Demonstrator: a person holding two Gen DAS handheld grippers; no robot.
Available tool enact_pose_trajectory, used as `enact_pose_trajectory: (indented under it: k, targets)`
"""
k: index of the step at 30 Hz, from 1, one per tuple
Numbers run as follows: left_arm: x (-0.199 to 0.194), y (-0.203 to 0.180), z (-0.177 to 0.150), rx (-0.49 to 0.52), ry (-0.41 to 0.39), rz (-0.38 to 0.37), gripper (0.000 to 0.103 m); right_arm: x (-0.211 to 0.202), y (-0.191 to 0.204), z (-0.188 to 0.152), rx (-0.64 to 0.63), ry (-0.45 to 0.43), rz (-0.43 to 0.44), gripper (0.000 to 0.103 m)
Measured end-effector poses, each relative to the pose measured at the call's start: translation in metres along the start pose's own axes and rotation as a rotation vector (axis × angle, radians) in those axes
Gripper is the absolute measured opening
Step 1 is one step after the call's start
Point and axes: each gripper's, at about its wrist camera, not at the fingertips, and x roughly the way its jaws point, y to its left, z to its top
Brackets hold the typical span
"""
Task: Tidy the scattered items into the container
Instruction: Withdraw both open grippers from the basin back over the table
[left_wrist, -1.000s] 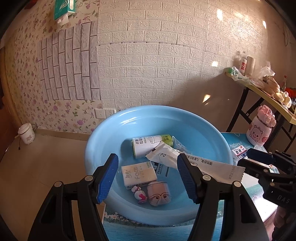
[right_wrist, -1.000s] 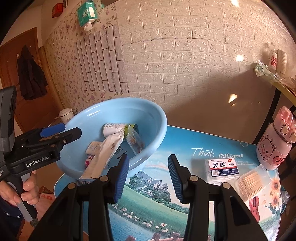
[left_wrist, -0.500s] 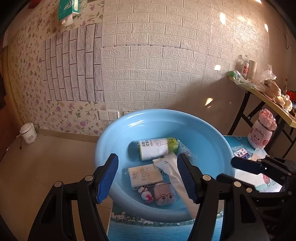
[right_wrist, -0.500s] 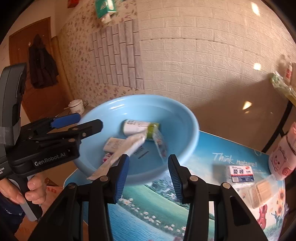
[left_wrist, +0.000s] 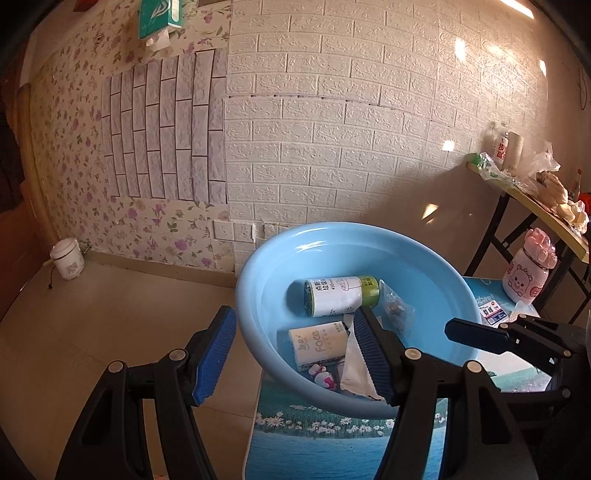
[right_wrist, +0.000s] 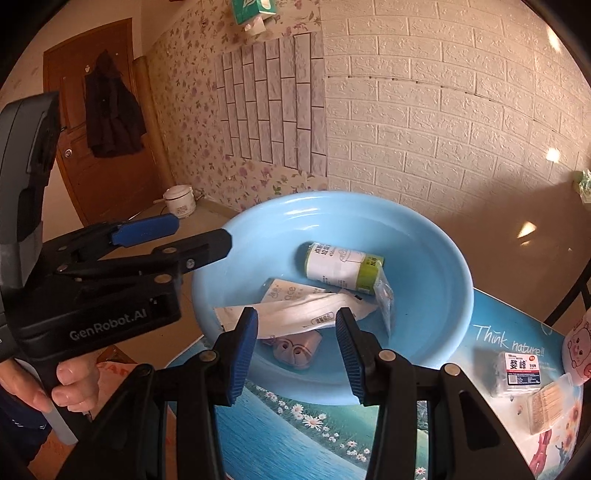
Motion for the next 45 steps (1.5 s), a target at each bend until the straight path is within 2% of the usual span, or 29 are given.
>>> enact_pose_trajectory:
  k: [12, 19, 24, 28, 30, 33, 37, 42, 45]
  targets:
    - [-0.013, -0.04, 0.008, 0.054, -0.018, -0.026, 0.065, -0.041, -0.033, -0.008, 0.07, -0.051, -0.057, 0.045]
    - [-0.009, -0.099, 0.007, 0.115, -0.013, -0.081, 0.066, -0.075, -0.078, -0.031, 0.14, -0.081, -0.113, 0.045]
    - [-0.004, -0.148, 0.006, 0.166, -0.006, -0.145, 0.066, -0.102, -0.125, -0.056, 0.207, -0.088, -0.186, 0.045]
    - [0.004, -0.186, 0.004, 0.208, 0.011, -0.188, 0.069, -0.122, -0.167, -0.081, 0.264, -0.084, -0.248, 0.071]
    - [0.008, -0.2, 0.002, 0.226, 0.02, -0.207, 0.072, -0.13, -0.185, -0.091, 0.281, -0.079, -0.266, 0.072]
    - [0.014, -0.22, -0.003, 0.265, 0.026, -0.24, 0.081, -0.137, -0.209, -0.105, 0.283, -0.059, -0.28, 0.072]
    - [0.023, -0.239, -0.01, 0.32, 0.033, -0.261, 0.092, -0.134, -0.224, -0.121, 0.224, -0.011, -0.259, 0.074]
    - [0.047, -0.259, -0.02, 0.329, 0.109, -0.266, 0.1, -0.122, -0.246, -0.14, 0.221, 0.045, -0.244, 0.075]
    - [0.06, -0.271, -0.026, 0.342, 0.141, -0.26, 0.102, -0.11, -0.26, -0.146, 0.242, 0.057, -0.227, 0.088]
